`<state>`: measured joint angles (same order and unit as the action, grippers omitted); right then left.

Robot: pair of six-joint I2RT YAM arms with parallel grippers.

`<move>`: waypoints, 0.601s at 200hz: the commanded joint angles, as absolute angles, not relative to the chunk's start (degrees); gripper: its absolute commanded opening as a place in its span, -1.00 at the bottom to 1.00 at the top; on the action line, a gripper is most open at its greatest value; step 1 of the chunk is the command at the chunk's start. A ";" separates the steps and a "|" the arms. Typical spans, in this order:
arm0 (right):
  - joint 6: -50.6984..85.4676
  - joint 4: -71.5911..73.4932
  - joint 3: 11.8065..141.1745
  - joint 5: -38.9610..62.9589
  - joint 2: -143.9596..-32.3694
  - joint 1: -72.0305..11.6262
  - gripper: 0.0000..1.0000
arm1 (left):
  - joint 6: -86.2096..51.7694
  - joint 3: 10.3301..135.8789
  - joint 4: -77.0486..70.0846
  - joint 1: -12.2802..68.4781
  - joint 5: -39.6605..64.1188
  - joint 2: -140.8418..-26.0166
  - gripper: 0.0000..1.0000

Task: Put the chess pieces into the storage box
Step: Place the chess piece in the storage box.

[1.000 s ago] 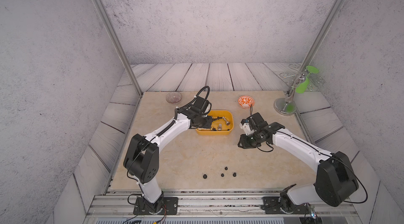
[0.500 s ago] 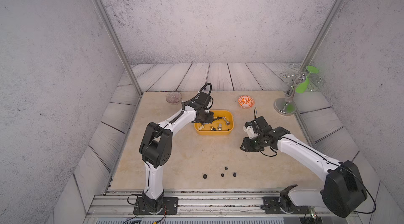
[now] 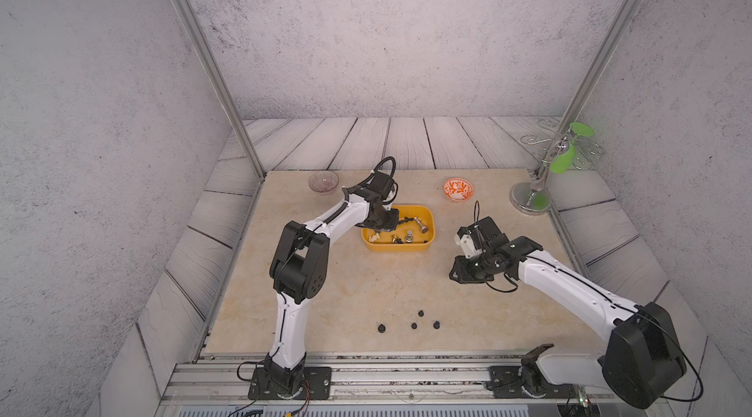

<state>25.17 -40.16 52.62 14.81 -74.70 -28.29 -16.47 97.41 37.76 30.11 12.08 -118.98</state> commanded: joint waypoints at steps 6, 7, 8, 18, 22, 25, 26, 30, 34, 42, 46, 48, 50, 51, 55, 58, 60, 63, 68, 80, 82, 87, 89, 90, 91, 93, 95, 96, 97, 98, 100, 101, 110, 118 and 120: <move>25.84 -41.73 52.30 13.54 -71.95 -28.08 -0.39 | -15.38 98.61 38.94 29.45 12.57 -118.85 -0.68; 25.84 -41.74 52.30 13.49 -71.97 -28.06 -0.39 | -15.38 98.57 38.98 29.44 12.57 -118.84 -0.68; 25.84 -41.74 52.30 13.47 -71.93 -28.05 -0.39 | -15.38 98.55 38.96 29.40 12.57 -118.83 -0.67; 25.92 -41.83 52.30 13.28 -71.73 -28.11 -0.39 | -15.38 98.44 38.81 29.36 12.57 -118.59 -0.65; 25.93 -41.90 52.32 13.21 -71.59 -28.09 -0.39 | -15.38 98.44 38.77 29.36 12.57 -118.57 -0.64; 25.93 -41.97 52.30 13.19 -71.60 -28.07 -0.39 | -15.41 98.44 38.66 29.28 12.57 -118.56 -0.64; 25.93 -41.99 52.30 13.18 -71.53 -28.05 -0.39 | -15.40 98.44 38.67 29.27 12.57 -118.56 -0.64; 25.93 -42.01 52.30 13.10 -71.54 -28.12 -0.39 | -15.40 98.44 38.67 29.27 12.57 -118.49 -0.64; 25.93 -42.07 52.23 13.10 -71.47 -28.07 -0.39 | -15.38 98.44 38.60 29.22 12.57 -118.48 -0.63; 25.93 -42.18 52.29 13.01 -71.45 -28.04 -0.39 | -15.47 98.51 38.58 29.18 12.65 -118.48 -0.63; 26.01 -42.19 52.29 12.99 -71.39 -28.11 -0.39 | -15.51 98.55 38.50 29.18 12.74 -118.47 -0.63; 26.01 -42.25 52.29 12.96 -71.37 -28.08 -0.39 | -15.48 98.60 38.50 29.18 12.74 -118.34 -0.62; 26.02 -42.27 52.29 13.00 -71.35 -28.11 -0.39 | -15.47 98.61 38.45 29.18 12.74 -118.38 -0.62; 25.97 -42.27 52.29 13.00 -71.31 -28.03 -0.39 | -15.47 98.61 38.47 29.18 12.74 -118.38 -0.62; 26.08 -42.28 52.29 13.01 -71.31 -28.06 -0.39 | -15.47 98.68 38.49 29.16 12.81 -118.39 -0.61; 26.10 -42.28 52.29 13.01 -71.28 -28.04 -0.39 | -15.47 98.70 38.50 29.15 12.83 -118.37 -0.60; 26.10 -42.34 52.29 13.01 -71.24 -28.08 -0.39 | -15.47 98.70 38.50 29.13 12.83 -118.38 -0.60; 26.18 -42.33 52.29 13.01 -71.20 -28.09 -0.39 | -15.47 98.75 38.50 29.10 12.83 -118.37 -0.60; 26.19 -42.36 52.29 12.99 -71.05 -28.03 -0.39 | -15.47 98.79 38.50 29.09 12.83 -118.25 -0.59; 26.23 -42.45 52.37 12.92 -70.93 -28.05 -0.39 | -15.51 98.79 38.58 29.03 12.84 -118.00 -0.58; 26.20 -42.49 52.38 12.92 -70.93 -28.00 -0.39 | -15.48 98.75 38.58 29.03 12.90 -117.92 -0.58; 26.23 -42.60 52.38 12.92 -70.84 -28.11 -0.39 | -15.55 98.66 38.58 29.00 12.92 -117.66 -0.59; 26.27 -42.67 52.43 12.81 -70.77 -28.06 -0.39 | -15.58 98.62 38.52 29.00 12.92 -117.55 -0.59; 26.27 -42.69 52.45 12.82 -70.76 -28.05 -0.39 | -15.61 98.62 38.55 29.00 12.92 -117.48 -0.59; 26.28 -42.75 52.46 12.83 -70.76 -28.04 -0.39 | -15.67 98.62 38.57 29.00 12.92 -117.45 -0.59; 26.23 -42.79 52.47 12.76 -70.69 -28.02 -0.39 | -15.65 98.55 38.54 29.00 12.92 -117.32 -0.59; 26.27 -42.80 52.47 12.75 -70.67 -28.10 -0.39 | -15.65 98.53 38.53 29.00 12.92 -117.15 -0.58; 26.27 -42.80 52.47 12.70 -70.67 -28.07 -0.39 | -15.65 98.48 38.51 29.00 12.92 -117.11 -0.59; 26.28 -42.85 52.47 12.68 -70.62 -28.05 -0.39 | -15.64 98.46 38.50 28.96 12.96 -117.09 -0.59; 26.28 -42.87 52.47 12.67 -70.60 -28.09 -0.39 | -15.69 98.45 38.50 28.98 12.99 -116.99 -0.59; 26.28 -42.89 52.47 12.66 -70.58 -28.12 -0.39 | -15.74 98.37 38.48 28.93 13.00 -116.81 -0.59; 26.28 -42.89 52.47 12.66 -70.54 -28.08 -0.39 | -15.78 98.32 38.49 28.92 13.01 -116.72 -0.59; 26.19 -43.05 52.47 12.57 -70.41 -28.10 -0.39 | -15.91 97.82 38.25 28.92 13.09 -115.89 -0.58; 26.19 -43.23 52.47 12.48 -70.40 -28.10 -0.39 | -16.12 97.18 37.75 28.92 13.31 -114.87 -0.58; 26.12 -43.28 52.51 12.41 -70.40 -28.07 -0.39 | -16.16 96.96 37.63 28.92 13.35 -114.65 -0.58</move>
<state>25.54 -41.63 52.62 13.96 -72.69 -28.29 -16.49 97.41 37.74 29.61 12.53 -118.74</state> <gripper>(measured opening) 0.304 0.208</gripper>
